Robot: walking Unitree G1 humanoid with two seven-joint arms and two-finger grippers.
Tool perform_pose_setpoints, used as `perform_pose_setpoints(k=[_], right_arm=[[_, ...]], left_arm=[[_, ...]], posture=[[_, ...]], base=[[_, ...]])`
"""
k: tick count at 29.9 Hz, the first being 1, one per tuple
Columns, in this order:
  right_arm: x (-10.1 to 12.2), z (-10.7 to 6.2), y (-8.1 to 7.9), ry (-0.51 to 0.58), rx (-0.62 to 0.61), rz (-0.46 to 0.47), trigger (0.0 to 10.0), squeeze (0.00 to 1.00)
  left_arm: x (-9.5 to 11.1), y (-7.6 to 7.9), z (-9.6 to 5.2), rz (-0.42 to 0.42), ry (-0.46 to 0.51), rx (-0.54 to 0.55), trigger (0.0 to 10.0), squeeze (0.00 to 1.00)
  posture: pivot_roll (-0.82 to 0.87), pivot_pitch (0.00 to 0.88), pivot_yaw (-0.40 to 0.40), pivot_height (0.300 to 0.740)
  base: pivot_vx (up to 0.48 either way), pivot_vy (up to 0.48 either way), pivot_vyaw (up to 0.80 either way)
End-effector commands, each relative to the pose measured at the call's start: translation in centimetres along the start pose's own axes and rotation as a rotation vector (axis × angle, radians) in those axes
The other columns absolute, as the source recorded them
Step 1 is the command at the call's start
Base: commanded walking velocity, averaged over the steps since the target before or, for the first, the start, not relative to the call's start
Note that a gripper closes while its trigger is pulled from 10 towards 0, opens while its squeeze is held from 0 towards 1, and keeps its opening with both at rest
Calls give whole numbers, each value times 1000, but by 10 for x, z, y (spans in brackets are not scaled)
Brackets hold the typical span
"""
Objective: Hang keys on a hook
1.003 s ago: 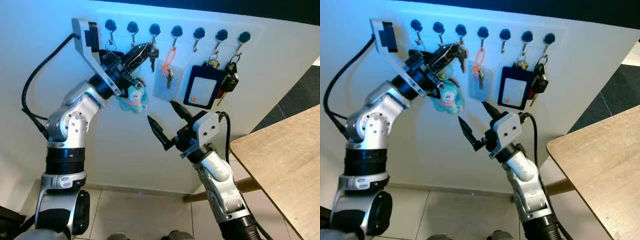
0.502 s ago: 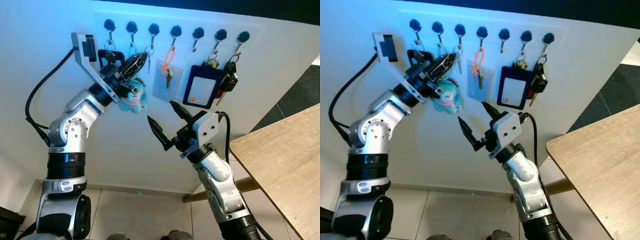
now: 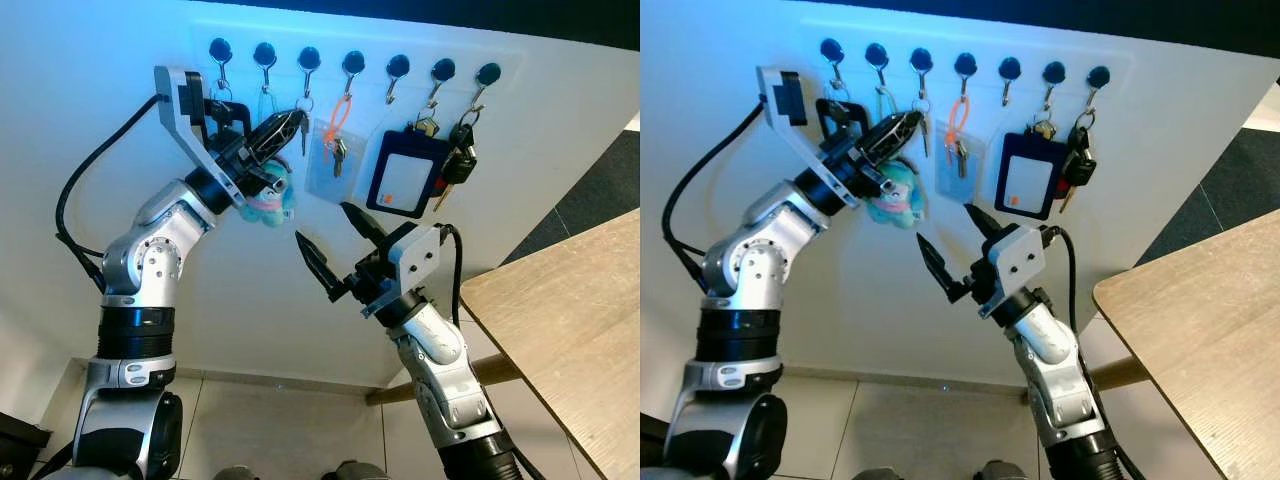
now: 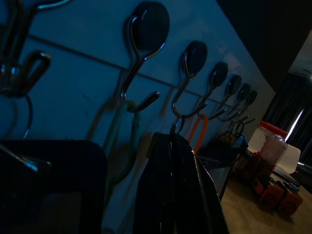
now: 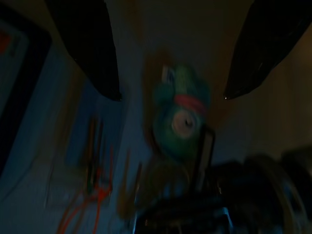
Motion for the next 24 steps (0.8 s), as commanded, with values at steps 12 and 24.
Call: perform_pose_setpoints(k=[12,24], right_arm=[[13,7,0,48,1,27,10000,0],[11,6,1,32,-5,31,10000,0]], left_arm=[[6,7,6,50,22,-19,10000,1000],[-1,9,3,23,4,-44,10000,761]], posture=[[78,71,-57,740],[79,76,-58,740]], base=[[0,0,0],[0,0,0]])
Point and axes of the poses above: a point about 5 cm out from each wrist's last joint towards the gripper, its own z axis pointing out of the wrist towards the gripper, its own x axis along the axis of the wrist's last joint, y = z × x, the point moved 2 cm from there along z, pointing out of the wrist towards the gripper, and after that the axes turned 11 degrees about z, right-handed, at the moved point
